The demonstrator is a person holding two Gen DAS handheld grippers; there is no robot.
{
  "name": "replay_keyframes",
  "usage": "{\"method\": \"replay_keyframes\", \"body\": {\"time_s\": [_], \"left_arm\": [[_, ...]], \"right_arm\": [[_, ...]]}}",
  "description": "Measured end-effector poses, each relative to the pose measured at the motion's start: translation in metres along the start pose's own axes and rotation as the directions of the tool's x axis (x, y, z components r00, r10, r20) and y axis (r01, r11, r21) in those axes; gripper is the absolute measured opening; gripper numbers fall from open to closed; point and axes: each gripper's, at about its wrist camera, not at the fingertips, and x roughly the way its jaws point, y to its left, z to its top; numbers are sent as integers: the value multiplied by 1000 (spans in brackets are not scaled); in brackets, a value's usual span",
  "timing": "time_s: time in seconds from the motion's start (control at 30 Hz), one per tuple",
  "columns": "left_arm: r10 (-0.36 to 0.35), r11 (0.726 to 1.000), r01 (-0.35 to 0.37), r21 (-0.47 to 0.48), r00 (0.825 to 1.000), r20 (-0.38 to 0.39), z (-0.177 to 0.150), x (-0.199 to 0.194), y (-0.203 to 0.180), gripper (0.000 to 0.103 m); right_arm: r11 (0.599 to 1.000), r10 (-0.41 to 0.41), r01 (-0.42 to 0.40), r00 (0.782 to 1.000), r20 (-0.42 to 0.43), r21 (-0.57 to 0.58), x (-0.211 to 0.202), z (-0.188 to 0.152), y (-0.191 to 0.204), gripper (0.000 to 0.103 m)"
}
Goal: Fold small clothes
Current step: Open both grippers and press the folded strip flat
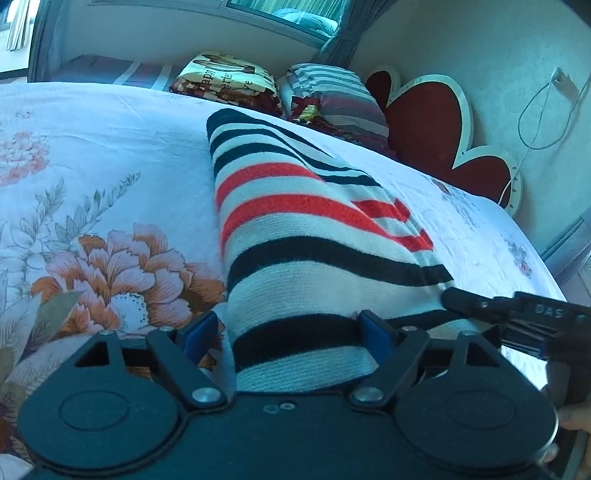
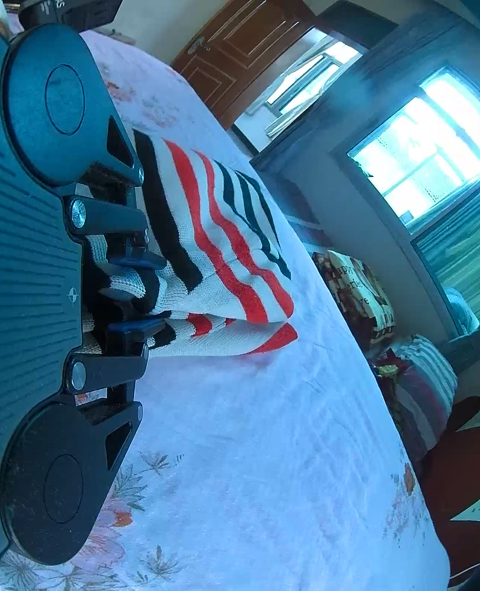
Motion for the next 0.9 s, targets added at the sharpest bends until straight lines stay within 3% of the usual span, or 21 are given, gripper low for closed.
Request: {"method": "replay_keyframes", "body": {"time_s": [0.27,0.5,0.53,0.57,0.7,0.8,0.9], "left_arm": [[12,1000,-12,25,1000,2,2,-5,-5,83],[19,999,-19,38,1000,4,1,-3,-9,83],[21,999,-21,40,1000,3,2,-3,-10,82],[20,999,-20,42,1000,2,2,-3,-11,83],[13,998,-13,61,1000,-8,4,-3,-18,81],[23,997,-23,71,1000,-6,3,-2,-22,82],[23,996,-22,87,1000,-19,0,2,-21,84]], "right_arm": [[1000,-5,5,999,-42,13,-27,-17,-1,29],[998,-55,54,996,-71,-6,-16,-22,0,28],[997,-67,65,995,-68,-31,-16,-22,2,17],[995,-78,74,995,-60,-68,-19,-22,7,13],[975,-131,125,991,-16,-185,-32,-26,17,7],[972,-173,163,984,-43,-169,-27,-36,2,1],[988,-112,109,993,-26,-107,-32,-32,-3,2]]}}
